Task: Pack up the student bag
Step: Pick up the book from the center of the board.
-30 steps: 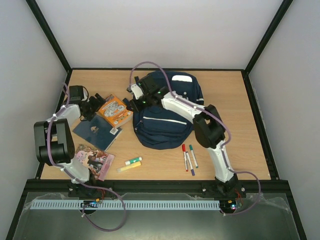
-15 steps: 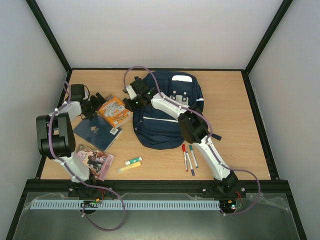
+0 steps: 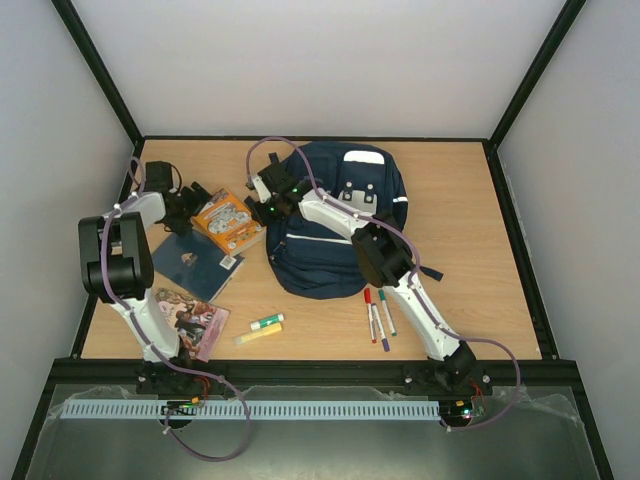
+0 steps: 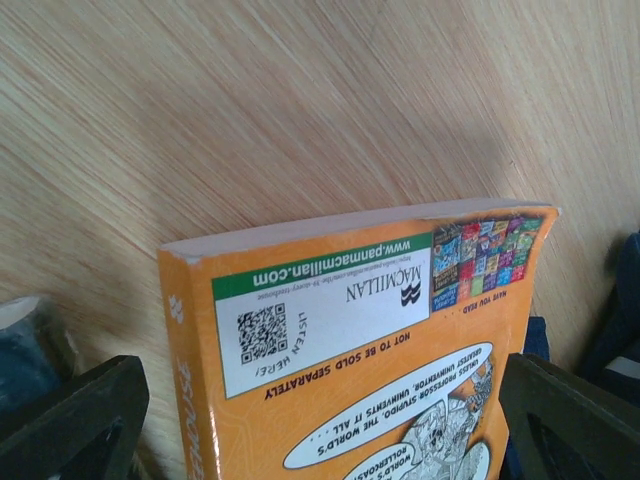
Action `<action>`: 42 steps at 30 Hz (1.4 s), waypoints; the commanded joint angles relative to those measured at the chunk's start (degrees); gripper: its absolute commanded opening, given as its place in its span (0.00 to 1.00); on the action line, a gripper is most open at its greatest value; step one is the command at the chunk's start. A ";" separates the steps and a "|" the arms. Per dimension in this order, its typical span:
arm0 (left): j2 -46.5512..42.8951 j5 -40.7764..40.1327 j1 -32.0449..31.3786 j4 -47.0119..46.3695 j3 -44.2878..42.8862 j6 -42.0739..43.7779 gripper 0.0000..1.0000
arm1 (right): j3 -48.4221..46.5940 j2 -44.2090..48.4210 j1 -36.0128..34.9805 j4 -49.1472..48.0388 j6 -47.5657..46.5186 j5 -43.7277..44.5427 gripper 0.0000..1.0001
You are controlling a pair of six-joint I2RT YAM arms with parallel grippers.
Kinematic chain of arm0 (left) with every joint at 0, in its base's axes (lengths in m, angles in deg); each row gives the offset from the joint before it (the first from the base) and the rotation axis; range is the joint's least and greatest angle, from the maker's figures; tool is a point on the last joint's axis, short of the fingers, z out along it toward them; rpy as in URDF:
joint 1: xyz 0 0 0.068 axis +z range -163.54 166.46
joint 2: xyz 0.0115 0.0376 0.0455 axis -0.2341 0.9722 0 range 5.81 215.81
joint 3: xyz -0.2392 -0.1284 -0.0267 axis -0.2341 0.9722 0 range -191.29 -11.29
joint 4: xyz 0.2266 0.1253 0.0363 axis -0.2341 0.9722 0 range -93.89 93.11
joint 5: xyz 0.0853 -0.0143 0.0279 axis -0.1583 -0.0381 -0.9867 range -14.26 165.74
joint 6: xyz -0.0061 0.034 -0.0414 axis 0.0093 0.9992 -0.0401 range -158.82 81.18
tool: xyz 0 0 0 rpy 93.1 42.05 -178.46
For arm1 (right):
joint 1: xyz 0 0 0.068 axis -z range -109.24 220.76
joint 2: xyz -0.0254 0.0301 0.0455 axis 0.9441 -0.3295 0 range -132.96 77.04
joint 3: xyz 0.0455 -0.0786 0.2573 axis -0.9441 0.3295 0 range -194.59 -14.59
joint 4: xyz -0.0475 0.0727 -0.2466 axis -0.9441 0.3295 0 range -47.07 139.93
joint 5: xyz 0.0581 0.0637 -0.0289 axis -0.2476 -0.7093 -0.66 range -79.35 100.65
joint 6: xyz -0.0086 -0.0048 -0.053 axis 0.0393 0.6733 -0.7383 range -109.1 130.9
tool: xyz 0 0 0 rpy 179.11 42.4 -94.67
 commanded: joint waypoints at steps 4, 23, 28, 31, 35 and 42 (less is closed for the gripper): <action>3.78 -1.37 -1.68 3.80 -3.62 -1.75 0.99 | 0.13 -3.65 -0.70 5.27 0.81 -0.39 0.23; -8.07 11.19 -4.31 -17.25 4.90 -5.81 0.84 | 1.09 -3.67 -1.40 5.45 0.47 -2.02 0.24; -10.75 12.76 -5.30 -17.83 5.27 -5.89 0.75 | 1.07 -3.66 -1.61 5.46 0.49 -2.11 0.24; -10.06 14.33 -5.52 -17.84 5.44 -6.58 0.72 | 1.10 -3.45 -1.58 5.45 0.51 -2.20 0.24; -7.93 14.83 -6.62 -16.22 4.83 -6.76 0.69 | 1.18 -2.88 -1.60 5.38 0.48 -2.16 0.24; -6.75 9.34 -8.09 -9.99 3.65 -5.95 0.64 | 2.28 -1.81 -1.66 5.08 0.29 -1.46 0.24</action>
